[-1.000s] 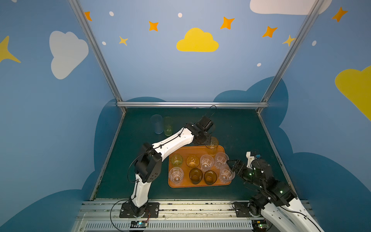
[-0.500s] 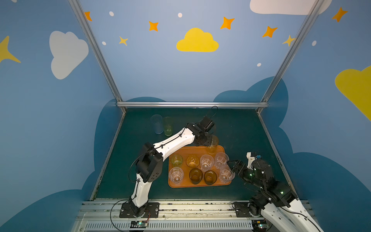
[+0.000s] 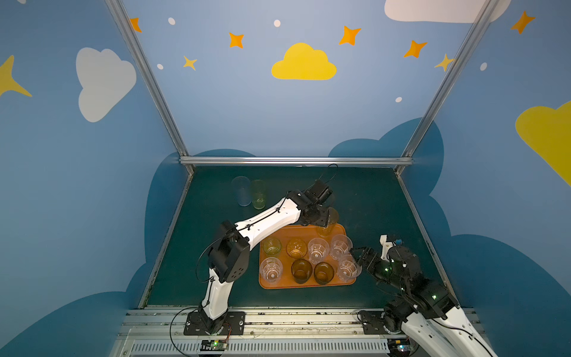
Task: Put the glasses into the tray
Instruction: 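Lower the amber glass onto the tray corner and open the left gripper, then raise the left gripper and move it over the yellow-green glass beyond the tray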
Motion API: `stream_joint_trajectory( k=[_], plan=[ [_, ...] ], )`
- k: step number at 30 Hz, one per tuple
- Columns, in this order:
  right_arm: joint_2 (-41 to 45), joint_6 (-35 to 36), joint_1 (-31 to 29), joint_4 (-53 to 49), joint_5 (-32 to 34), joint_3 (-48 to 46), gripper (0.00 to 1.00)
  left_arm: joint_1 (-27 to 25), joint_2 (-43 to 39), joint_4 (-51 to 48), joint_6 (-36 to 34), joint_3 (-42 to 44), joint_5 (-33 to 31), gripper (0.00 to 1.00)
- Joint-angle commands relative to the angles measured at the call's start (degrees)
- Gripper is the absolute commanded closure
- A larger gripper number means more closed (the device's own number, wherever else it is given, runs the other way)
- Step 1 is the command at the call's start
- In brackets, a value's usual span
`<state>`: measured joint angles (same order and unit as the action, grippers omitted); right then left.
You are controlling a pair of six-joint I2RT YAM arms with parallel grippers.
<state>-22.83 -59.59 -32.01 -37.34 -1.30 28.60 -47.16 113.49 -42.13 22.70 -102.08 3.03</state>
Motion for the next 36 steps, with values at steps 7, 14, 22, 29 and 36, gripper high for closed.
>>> stream_joint_trajectory(
  k=[7,14,22,29,36],
  plan=[
    [0.8,-0.2,0.2,-0.5,0.5,-0.5,0.12,-0.8,-4.4,0.6,-2.4,1.3,-2.3,0.16],
    [1.2,-0.4,0.2,-0.9,0.7,-0.4,0.13,-1.2,-6.5,0.6,-3.1,2.2,-4.3,0.00],
    [0.8,-0.6,0.3,-0.8,0.7,0.0,0.13,-1.3,-8.2,-2.1,-2.8,1.3,-12.1,0.00],
    [1.5,-0.4,0.3,-0.7,0.6,0.2,0.13,-0.5,-9.5,-5.0,-2.1,0.0,-18.3,0.00],
    [2.6,0.0,0.3,-0.9,0.4,0.1,0.12,2.1,-12.3,-5.7,-1.3,0.9,-19.6,0.00]
  ],
)
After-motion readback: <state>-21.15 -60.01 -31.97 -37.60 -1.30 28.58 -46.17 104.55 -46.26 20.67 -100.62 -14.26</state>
